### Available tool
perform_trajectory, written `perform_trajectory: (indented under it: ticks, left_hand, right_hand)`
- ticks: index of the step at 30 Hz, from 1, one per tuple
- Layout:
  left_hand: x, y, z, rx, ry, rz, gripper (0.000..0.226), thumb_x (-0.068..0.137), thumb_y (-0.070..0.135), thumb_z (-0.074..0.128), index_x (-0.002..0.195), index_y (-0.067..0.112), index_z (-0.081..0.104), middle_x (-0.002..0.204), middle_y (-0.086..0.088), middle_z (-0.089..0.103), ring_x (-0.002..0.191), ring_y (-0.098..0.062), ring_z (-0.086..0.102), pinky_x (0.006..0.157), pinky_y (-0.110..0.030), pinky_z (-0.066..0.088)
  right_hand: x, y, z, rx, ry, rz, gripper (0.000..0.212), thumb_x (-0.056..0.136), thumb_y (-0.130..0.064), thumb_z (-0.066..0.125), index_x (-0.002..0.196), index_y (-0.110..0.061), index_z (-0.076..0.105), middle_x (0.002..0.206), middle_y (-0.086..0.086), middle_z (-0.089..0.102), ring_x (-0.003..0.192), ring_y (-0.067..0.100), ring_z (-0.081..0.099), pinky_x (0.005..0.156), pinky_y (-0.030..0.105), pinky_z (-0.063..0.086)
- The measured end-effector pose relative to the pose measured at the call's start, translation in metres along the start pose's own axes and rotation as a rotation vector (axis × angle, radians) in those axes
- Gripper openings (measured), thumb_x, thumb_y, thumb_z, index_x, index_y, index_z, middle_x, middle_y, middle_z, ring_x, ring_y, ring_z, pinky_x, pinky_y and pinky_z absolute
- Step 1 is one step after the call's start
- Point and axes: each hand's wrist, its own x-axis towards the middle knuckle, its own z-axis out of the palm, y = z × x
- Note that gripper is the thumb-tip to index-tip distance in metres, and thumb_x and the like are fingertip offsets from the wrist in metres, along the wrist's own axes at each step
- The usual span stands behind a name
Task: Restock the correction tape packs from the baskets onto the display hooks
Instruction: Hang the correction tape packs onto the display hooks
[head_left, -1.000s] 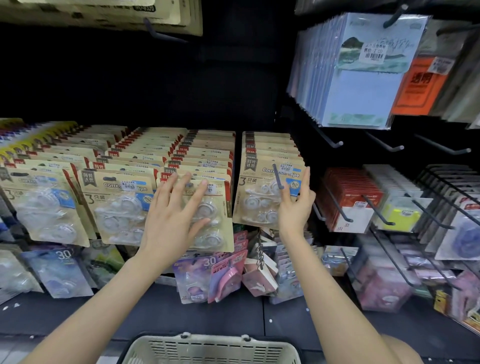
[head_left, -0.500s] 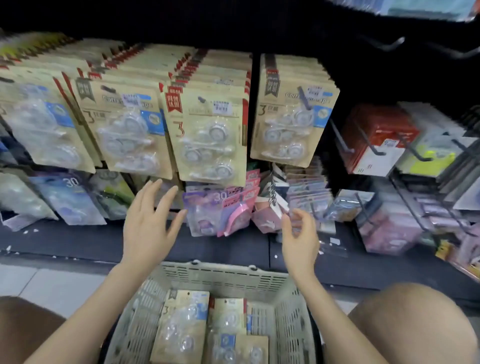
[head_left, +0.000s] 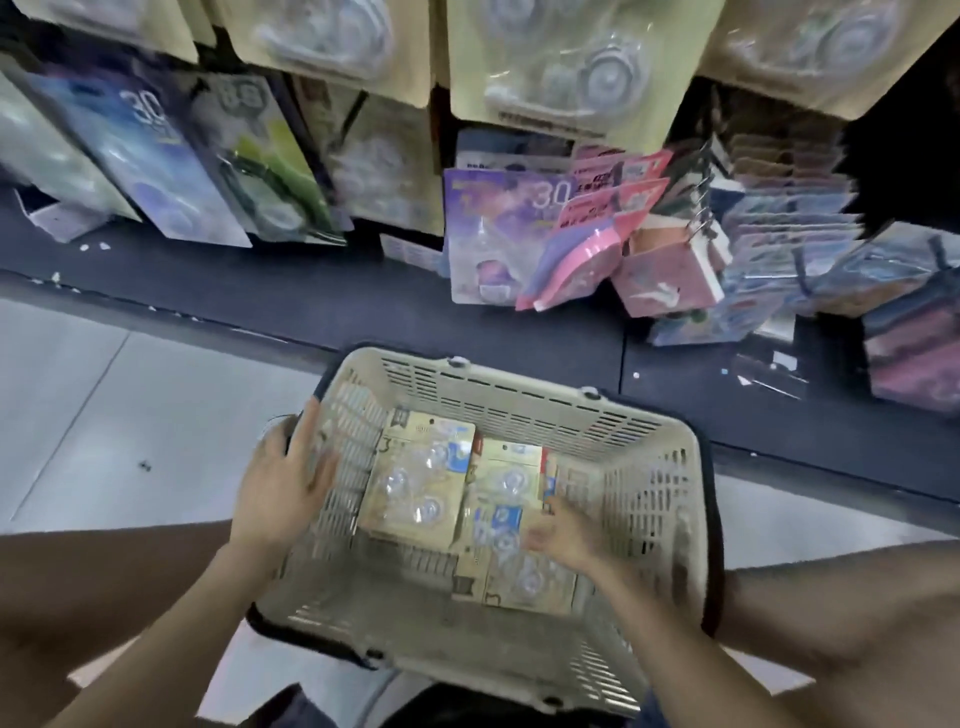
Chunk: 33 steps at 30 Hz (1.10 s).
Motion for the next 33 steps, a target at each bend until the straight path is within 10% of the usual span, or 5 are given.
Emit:
perform_trajectory:
  ticks: [7,10,12,29,33]
  left_hand:
    - [0.0,0.0,0.001,-0.044,-0.029,-0.02,0.071,0.094,0.023,0.063,0.154,0.011,0.028,0.118,-0.029,0.053,0.1,-0.048,0.056,0.074,-0.049,0.05]
    - [0.001,0.0,0.001,-0.062,-0.044,-0.03,0.069,0.095,0.02,0.06,0.154,0.011,0.027,0.119,-0.028,0.054,0.102,-0.047,0.055,0.077,-0.049,0.05]
    - [0.001,0.001,0.0,-0.08,-0.041,-0.037,0.065,0.096,0.019,0.057,0.154,0.011,0.028,0.123,-0.027,0.054,0.106,-0.045,0.054,0.081,-0.049,0.05]
    - [-0.001,0.002,-0.001,-0.102,-0.068,-0.065,0.062,0.096,0.031,0.043,0.154,0.014,0.027,0.125,-0.024,0.053,0.108,-0.041,0.055,0.083,-0.048,0.052]
    - [-0.001,0.003,-0.001,-0.095,-0.069,-0.059,0.063,0.096,0.031,0.043,0.154,0.015,0.026,0.126,-0.024,0.053,0.109,-0.04,0.055,0.084,-0.048,0.052]
  right_hand:
    - [0.006,-0.012,0.012,-0.351,-0.065,-0.067,0.061,0.081,-0.046,0.075,0.135,-0.028,0.055,0.124,0.001,0.064,0.109,0.019,0.06,0.091,0.031,0.047]
    - [0.011,-0.008,-0.003,-0.116,-0.271,-0.113,0.015,0.08,-0.023,0.082,0.079,-0.023,0.066,0.075,-0.007,0.059,0.068,0.007,0.049,0.062,0.027,0.036]
    - [0.015,-0.004,-0.021,0.026,-0.316,-0.086,0.04,0.077,-0.014,0.083,0.058,-0.024,0.05,0.057,-0.014,0.044,0.056,0.004,0.041,0.056,0.023,0.031]
    - [0.023,-0.134,0.042,1.001,-0.032,0.171,0.012,0.095,-0.014,0.064,0.105,-0.014,0.056,0.101,-0.001,0.061,0.091,0.012,0.057,0.084,0.028,0.043]
    - [0.031,-0.141,0.062,0.842,0.091,0.122,0.061,0.074,-0.02,0.085,0.125,-0.014,0.052,0.11,0.0,0.066,0.105,0.025,0.066,0.091,0.04,0.053]
